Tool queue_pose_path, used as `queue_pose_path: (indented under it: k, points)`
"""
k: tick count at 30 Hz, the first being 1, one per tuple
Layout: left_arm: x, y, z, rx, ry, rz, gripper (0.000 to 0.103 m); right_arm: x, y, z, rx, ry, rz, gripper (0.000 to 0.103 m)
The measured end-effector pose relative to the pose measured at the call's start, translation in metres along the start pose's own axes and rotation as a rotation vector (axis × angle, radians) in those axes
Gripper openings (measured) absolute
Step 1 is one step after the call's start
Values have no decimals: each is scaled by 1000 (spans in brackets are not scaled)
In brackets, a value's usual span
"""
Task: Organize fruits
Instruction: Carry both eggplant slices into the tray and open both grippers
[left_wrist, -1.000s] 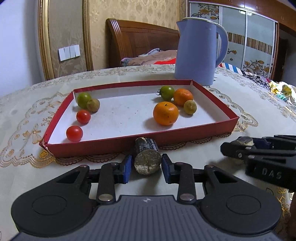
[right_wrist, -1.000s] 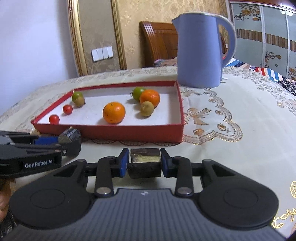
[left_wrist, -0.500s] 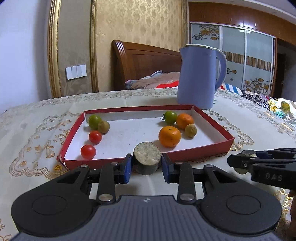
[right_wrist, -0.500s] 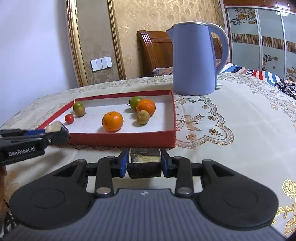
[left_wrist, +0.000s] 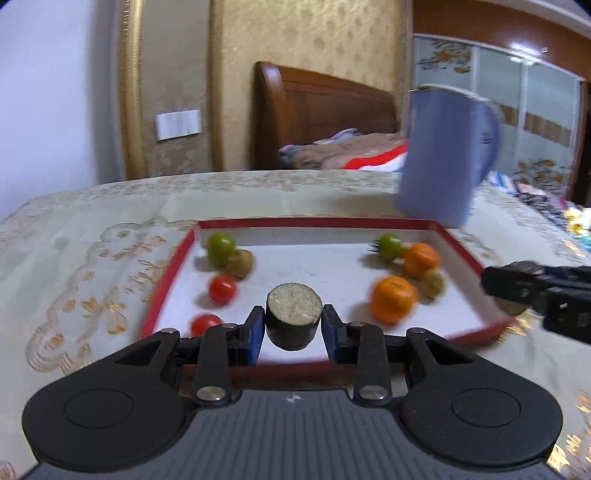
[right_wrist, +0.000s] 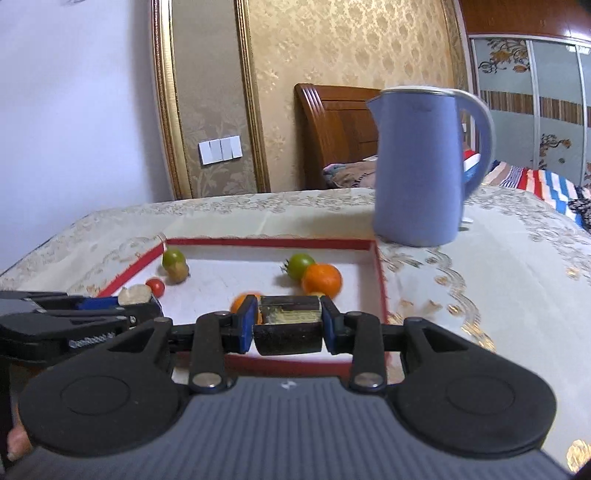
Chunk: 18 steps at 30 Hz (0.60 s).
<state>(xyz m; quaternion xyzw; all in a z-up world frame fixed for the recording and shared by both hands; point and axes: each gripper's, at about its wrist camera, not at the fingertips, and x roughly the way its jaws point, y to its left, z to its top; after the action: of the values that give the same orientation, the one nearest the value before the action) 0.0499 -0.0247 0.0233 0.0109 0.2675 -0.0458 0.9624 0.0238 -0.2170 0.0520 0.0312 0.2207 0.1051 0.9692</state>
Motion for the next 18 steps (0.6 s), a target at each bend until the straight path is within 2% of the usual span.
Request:
queue_pose_path:
  k: [2, 8, 13, 18]
  points:
    - [14, 2, 5, 5, 12, 38, 32, 17, 4, 9, 2, 10, -6, 33]
    - [46, 8, 13, 7, 51, 84, 32, 72, 12, 21, -2, 72, -10, 33]
    - [57, 8, 16, 15, 55, 84, 32, 108, 13, 23, 4, 133, -4, 33]
    - [63, 4, 16, 32, 58, 93, 32, 124, 21, 27, -39, 137, 5, 33]
